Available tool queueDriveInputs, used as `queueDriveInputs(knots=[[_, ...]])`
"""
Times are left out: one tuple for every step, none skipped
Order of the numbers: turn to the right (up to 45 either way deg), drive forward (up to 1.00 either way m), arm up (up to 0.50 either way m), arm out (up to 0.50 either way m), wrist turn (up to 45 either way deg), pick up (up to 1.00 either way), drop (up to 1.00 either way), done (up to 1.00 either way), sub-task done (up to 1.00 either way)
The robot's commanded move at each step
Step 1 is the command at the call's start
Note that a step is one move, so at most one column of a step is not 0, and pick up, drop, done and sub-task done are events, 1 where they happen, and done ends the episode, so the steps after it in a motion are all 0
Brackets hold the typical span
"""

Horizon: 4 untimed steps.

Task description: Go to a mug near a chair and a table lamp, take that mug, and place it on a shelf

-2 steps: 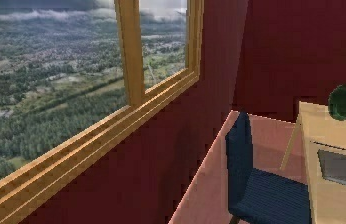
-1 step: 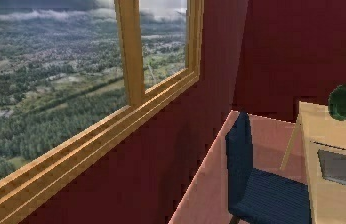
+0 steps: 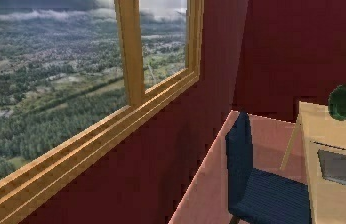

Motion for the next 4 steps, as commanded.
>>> queueDriveInputs(knots=[[0.0, 0.0, 0.0, 0.0, 6.0, 0.0, 0.0, 0.0, 0.0], [0.0, 0.0, -0.28, 0.0, 0.0, 0.0, 0.0, 0.0, 0.0], [0.0, 0.0, 0.0, 0.0, 0.0, 1.0, 0.0, 0.0, 0.0], [0.0, 0.0, 0.1, 0.0, 0.0, 0.0, 0.0, 0.0, 0.0]])
